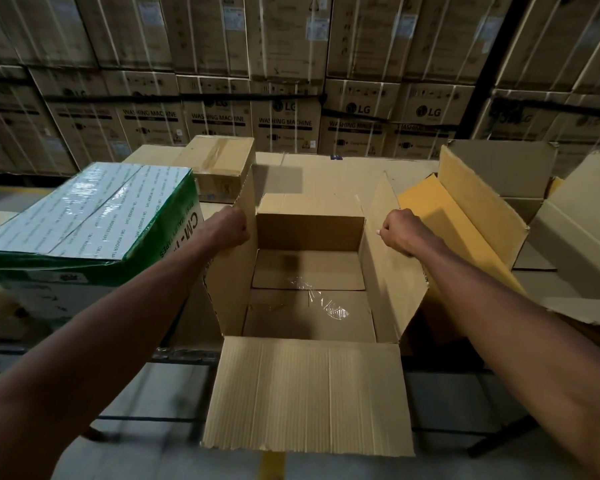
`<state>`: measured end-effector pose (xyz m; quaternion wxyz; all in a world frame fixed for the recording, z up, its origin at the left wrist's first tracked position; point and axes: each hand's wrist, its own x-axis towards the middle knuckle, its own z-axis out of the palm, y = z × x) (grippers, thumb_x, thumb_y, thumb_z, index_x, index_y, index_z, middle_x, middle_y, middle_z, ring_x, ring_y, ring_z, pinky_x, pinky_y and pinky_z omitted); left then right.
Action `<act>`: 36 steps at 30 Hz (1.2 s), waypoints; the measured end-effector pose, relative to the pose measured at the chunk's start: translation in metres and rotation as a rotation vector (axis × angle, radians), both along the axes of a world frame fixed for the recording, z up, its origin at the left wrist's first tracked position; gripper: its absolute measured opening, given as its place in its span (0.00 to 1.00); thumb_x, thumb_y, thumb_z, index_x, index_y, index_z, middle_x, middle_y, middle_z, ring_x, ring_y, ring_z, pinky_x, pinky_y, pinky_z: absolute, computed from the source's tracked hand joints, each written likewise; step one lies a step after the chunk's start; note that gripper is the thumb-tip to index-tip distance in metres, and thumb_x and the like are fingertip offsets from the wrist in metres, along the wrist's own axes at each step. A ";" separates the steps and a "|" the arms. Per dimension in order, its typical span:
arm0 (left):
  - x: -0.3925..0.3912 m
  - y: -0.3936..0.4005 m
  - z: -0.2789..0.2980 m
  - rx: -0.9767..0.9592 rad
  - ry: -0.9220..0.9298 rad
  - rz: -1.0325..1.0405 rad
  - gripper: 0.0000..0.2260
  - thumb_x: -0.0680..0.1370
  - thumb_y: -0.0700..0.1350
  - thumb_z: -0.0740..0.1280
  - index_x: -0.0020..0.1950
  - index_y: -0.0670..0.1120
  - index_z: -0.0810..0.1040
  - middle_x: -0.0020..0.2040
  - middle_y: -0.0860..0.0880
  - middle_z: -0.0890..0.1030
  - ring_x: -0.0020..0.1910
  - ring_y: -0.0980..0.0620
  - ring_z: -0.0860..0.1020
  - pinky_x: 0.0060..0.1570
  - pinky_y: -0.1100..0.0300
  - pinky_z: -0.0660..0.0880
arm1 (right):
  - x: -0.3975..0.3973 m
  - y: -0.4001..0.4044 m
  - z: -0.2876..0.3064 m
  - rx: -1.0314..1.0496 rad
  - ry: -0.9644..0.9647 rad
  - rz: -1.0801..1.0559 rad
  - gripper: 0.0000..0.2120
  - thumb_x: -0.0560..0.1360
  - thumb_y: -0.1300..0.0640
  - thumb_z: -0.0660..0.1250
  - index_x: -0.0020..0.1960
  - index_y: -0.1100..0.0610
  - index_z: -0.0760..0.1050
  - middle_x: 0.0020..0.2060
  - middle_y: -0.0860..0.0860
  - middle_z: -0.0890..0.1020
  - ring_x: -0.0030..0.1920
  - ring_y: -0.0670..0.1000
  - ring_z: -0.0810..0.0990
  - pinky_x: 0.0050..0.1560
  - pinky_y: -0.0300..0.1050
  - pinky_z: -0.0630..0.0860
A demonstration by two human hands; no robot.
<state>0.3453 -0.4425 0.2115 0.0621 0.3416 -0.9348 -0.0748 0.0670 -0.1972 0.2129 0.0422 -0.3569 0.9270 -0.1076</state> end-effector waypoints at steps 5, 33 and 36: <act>0.011 0.014 0.023 -0.005 0.080 0.020 0.08 0.78 0.41 0.72 0.39 0.45 0.77 0.36 0.47 0.80 0.33 0.53 0.81 0.32 0.58 0.79 | 0.007 0.011 0.023 -0.006 0.025 0.023 0.15 0.82 0.59 0.66 0.37 0.60 0.75 0.37 0.56 0.80 0.31 0.55 0.78 0.29 0.43 0.72; 0.117 0.180 0.281 -0.310 0.333 -0.067 0.13 0.77 0.38 0.71 0.32 0.39 0.78 0.30 0.43 0.76 0.26 0.49 0.74 0.26 0.60 0.68 | 0.101 0.190 0.279 -0.430 0.243 0.024 0.08 0.81 0.55 0.70 0.45 0.56 0.85 0.42 0.52 0.86 0.42 0.50 0.84 0.34 0.43 0.74; 0.110 0.210 0.302 -0.341 0.396 -0.079 0.11 0.78 0.39 0.70 0.35 0.43 0.77 0.33 0.46 0.76 0.29 0.53 0.75 0.27 0.62 0.67 | 0.097 0.221 0.299 -0.474 0.289 0.018 0.07 0.81 0.55 0.70 0.47 0.56 0.84 0.42 0.52 0.85 0.41 0.50 0.84 0.34 0.44 0.74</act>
